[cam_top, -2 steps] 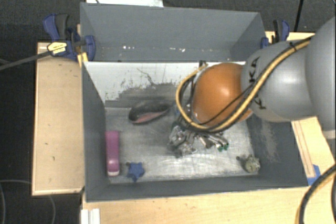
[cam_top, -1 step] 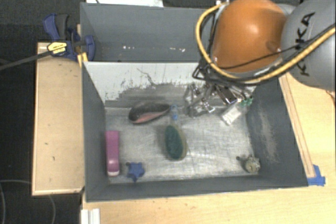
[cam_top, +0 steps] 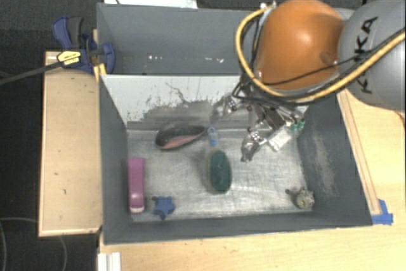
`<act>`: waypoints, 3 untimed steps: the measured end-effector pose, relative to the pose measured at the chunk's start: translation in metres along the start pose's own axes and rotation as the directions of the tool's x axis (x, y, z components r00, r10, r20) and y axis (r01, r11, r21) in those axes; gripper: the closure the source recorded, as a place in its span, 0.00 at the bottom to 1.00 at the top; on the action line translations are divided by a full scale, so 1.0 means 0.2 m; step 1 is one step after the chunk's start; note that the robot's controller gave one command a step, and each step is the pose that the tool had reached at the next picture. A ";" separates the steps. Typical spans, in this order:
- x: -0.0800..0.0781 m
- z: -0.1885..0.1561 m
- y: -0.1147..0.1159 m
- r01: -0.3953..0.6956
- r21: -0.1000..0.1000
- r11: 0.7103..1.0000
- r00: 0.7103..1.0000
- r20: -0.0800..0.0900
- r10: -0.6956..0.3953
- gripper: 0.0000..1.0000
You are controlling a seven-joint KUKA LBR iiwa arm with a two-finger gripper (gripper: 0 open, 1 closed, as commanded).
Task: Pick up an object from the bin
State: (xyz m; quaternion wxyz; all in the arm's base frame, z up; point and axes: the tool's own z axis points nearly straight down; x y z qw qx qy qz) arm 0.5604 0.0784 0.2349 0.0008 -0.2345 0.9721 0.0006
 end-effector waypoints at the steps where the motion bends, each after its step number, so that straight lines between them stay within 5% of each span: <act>1: -0.06 0.78 0.14 0.375 0.003 0.927 0.927 -0.007 -0.375 0.00; 2: -0.05 0.77 0.13 0.365 -0.001 0.931 0.931 -0.021 -0.365 1.00; 3: -0.01 -0.11 0.11 0.575 0.007 0.818 0.818 0.005 -0.575 1.00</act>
Offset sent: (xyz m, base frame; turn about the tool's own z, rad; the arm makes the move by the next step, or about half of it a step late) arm -0.0046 0.0316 -0.1619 -0.3855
